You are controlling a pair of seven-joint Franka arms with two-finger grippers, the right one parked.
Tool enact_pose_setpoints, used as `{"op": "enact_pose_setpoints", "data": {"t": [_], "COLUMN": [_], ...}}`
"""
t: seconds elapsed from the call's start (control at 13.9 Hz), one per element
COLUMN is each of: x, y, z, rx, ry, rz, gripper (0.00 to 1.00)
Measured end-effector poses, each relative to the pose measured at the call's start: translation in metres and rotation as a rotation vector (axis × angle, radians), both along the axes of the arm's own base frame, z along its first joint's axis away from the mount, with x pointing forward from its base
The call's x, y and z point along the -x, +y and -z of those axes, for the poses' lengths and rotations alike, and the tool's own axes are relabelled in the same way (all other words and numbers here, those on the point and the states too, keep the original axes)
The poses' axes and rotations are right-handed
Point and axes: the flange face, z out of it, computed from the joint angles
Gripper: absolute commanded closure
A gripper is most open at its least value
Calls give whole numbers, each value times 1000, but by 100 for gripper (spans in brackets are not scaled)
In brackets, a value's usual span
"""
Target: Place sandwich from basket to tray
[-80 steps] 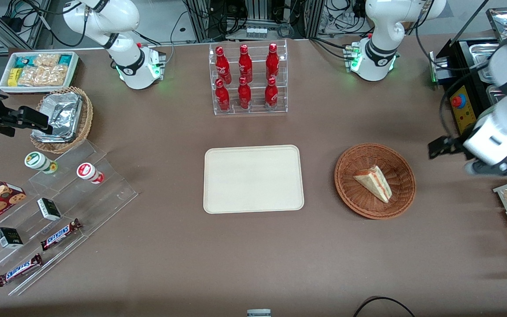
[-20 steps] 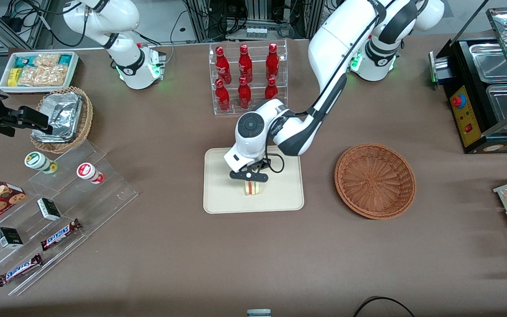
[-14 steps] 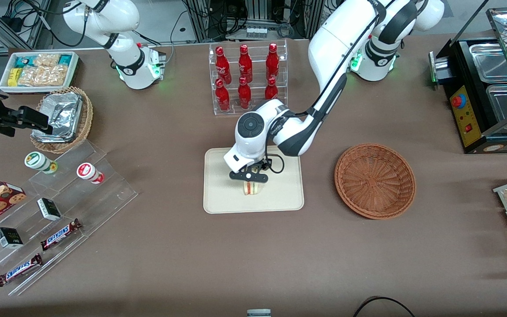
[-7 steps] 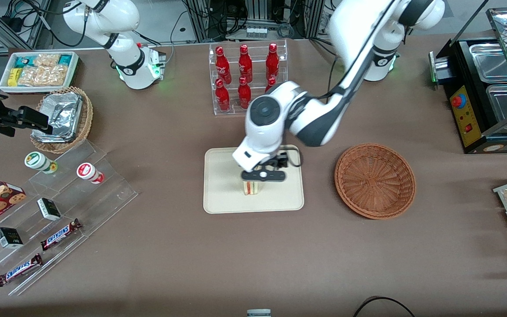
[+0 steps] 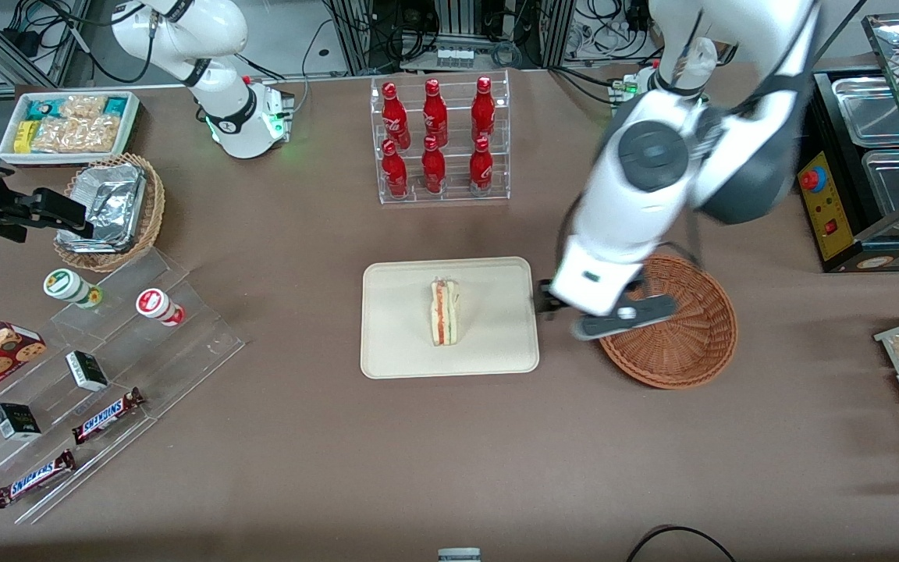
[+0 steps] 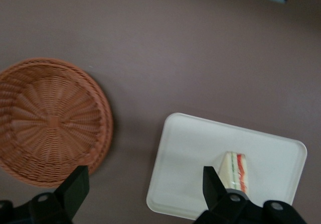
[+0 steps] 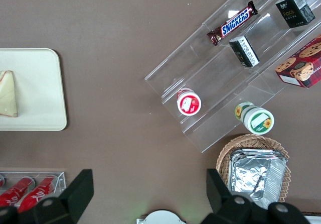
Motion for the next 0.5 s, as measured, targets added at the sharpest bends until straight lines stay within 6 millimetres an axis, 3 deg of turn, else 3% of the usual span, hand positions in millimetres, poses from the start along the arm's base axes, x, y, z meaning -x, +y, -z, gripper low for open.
{"op": "enact_pose_setpoints", "data": {"t": [0.29,0.5], "x": [1,5], "y": [89,146], "z": [-33,-54], "rx": [-39,-64], "ry": [44,85], "rz": [-43,32], "gripper": [0,0]}}
